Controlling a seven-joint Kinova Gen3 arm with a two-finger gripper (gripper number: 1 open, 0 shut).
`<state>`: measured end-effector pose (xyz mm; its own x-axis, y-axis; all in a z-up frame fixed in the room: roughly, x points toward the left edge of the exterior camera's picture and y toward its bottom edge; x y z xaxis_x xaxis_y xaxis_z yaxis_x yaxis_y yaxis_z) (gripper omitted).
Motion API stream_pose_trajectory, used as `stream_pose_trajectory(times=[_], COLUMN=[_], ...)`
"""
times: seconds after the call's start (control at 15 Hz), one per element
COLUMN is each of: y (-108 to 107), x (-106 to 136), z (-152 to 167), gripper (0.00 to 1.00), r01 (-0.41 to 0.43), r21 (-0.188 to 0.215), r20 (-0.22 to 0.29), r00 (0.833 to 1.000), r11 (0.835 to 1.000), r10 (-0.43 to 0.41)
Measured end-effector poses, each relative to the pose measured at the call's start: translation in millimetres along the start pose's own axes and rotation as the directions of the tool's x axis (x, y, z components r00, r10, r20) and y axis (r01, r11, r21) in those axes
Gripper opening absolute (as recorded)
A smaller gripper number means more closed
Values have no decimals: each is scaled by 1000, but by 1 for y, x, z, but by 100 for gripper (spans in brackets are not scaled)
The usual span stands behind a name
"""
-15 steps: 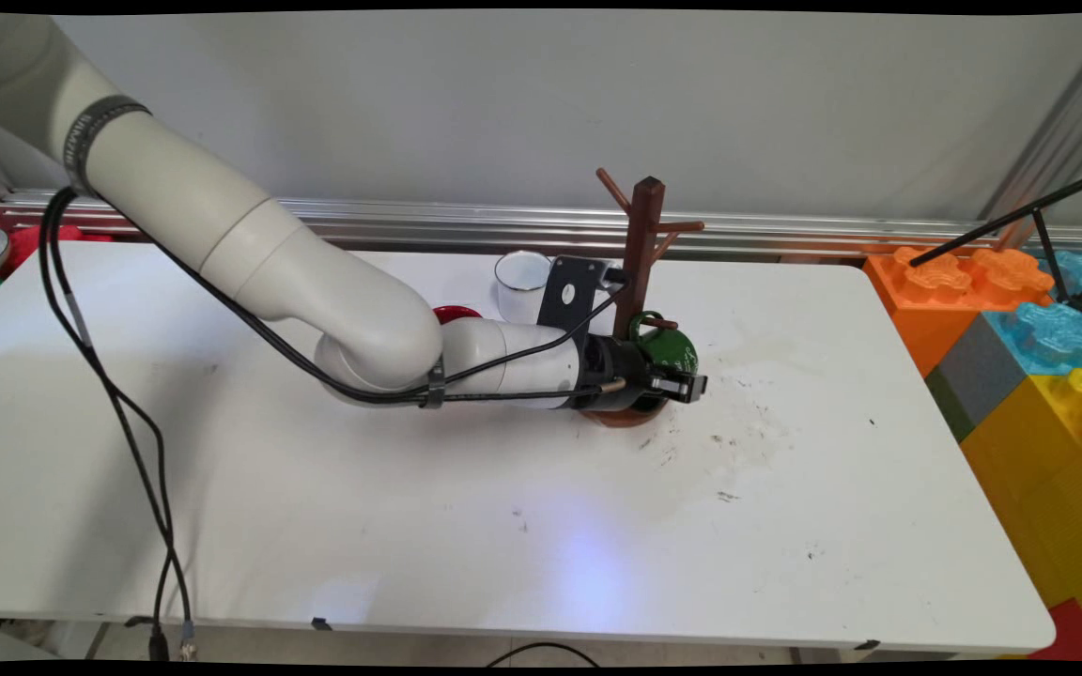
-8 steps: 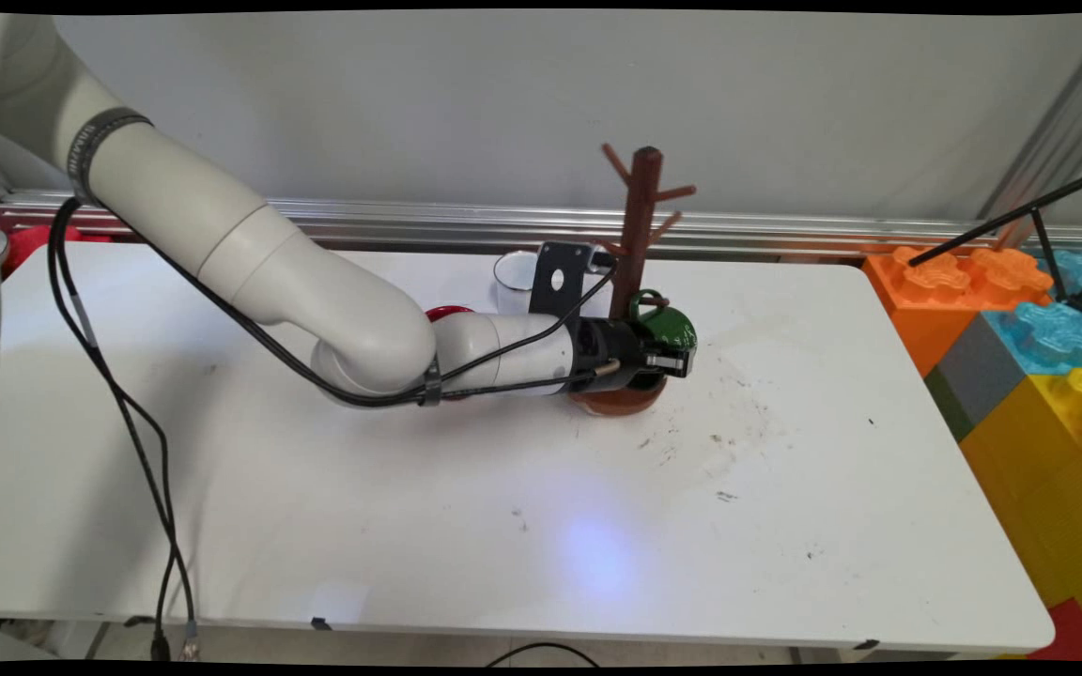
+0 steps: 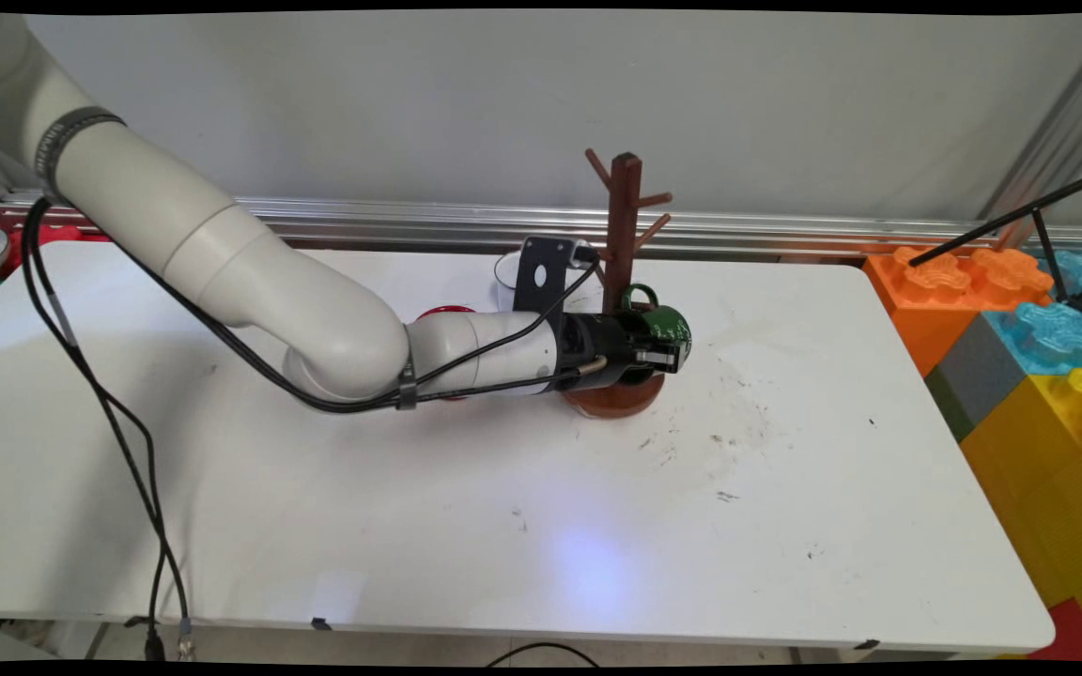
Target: Place the picked object on the table
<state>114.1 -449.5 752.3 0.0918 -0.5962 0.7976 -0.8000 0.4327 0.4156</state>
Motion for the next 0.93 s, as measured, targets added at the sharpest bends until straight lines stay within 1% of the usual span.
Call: stream_pose_trajectory(times=[0.53,0.93], y=[18,36], x=[1,0], z=[-30,-54], gripper=[0,0], r01=[-4,-9], r21=[-57,-101], r20=[1,17], r00=[1000,1000], r11=[998,995], r10=[4,11])
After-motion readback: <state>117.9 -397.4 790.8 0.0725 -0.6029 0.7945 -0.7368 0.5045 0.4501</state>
